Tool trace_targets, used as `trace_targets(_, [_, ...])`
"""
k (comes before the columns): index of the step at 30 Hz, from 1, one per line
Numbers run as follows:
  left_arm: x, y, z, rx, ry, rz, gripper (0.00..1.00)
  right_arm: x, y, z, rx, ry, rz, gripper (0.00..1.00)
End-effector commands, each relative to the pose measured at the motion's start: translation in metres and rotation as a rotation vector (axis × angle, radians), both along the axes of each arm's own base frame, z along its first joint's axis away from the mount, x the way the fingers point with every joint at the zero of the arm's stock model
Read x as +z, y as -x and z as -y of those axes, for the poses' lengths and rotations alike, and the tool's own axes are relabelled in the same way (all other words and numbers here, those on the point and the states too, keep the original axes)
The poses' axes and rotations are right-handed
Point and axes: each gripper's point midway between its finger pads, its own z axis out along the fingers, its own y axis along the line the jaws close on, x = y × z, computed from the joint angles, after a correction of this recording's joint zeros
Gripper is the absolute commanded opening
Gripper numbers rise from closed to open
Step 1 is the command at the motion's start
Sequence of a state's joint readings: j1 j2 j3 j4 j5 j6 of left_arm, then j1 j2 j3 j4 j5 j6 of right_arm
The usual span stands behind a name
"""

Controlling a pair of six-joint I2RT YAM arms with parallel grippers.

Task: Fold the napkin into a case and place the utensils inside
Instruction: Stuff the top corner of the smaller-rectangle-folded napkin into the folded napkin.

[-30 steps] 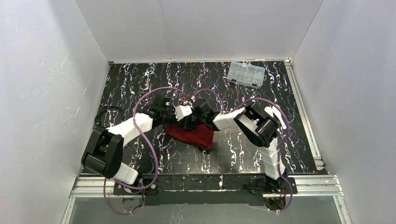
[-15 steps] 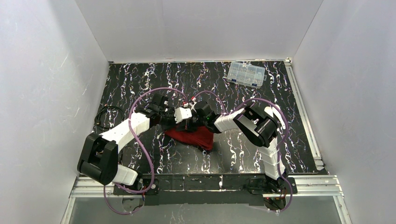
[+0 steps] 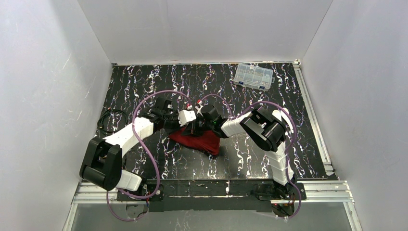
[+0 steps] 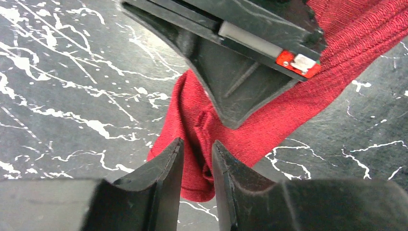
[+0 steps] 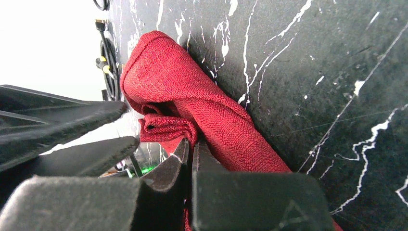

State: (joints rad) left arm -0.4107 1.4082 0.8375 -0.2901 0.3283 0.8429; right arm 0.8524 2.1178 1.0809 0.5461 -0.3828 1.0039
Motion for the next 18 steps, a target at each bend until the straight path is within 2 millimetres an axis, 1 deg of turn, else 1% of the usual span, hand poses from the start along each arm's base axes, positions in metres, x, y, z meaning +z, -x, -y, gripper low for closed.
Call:
trace_targets(1, [-0.004, 0.010, 0.002, 0.009, 0.019, -0.009, 0.28, -0.080, 0.038, 0.041, 0.003, 0.236, -0.158, 0.01])
trace_targets(3, [-0.005, 0.013, 0.003, 0.002, 0.023, -0.018, 0.29, -0.080, 0.037, 0.041, 0.003, 0.234, -0.157, 0.01])
trace_targets(8, [0.000, 0.018, 0.006, -0.017, 0.040, -0.028, 0.32, -0.079, 0.037, 0.040, 0.002, 0.230, -0.157, 0.01])
trace_targets(10, [-0.004, 0.015, 0.003, -0.014, 0.025, -0.008, 0.32, -0.078, 0.038, 0.040, 0.002, 0.227, -0.157, 0.01])
trace_targets(13, [-0.009, -0.001, -0.001, 0.016, -0.005, 0.068, 0.32, -0.077, 0.038, 0.040, 0.003, 0.223, -0.156, 0.01])
trace_targets(18, [-0.019, -0.003, 0.000, -0.005, -0.026, 0.112, 0.32, -0.076, 0.039, 0.040, 0.004, 0.213, -0.156, 0.01])
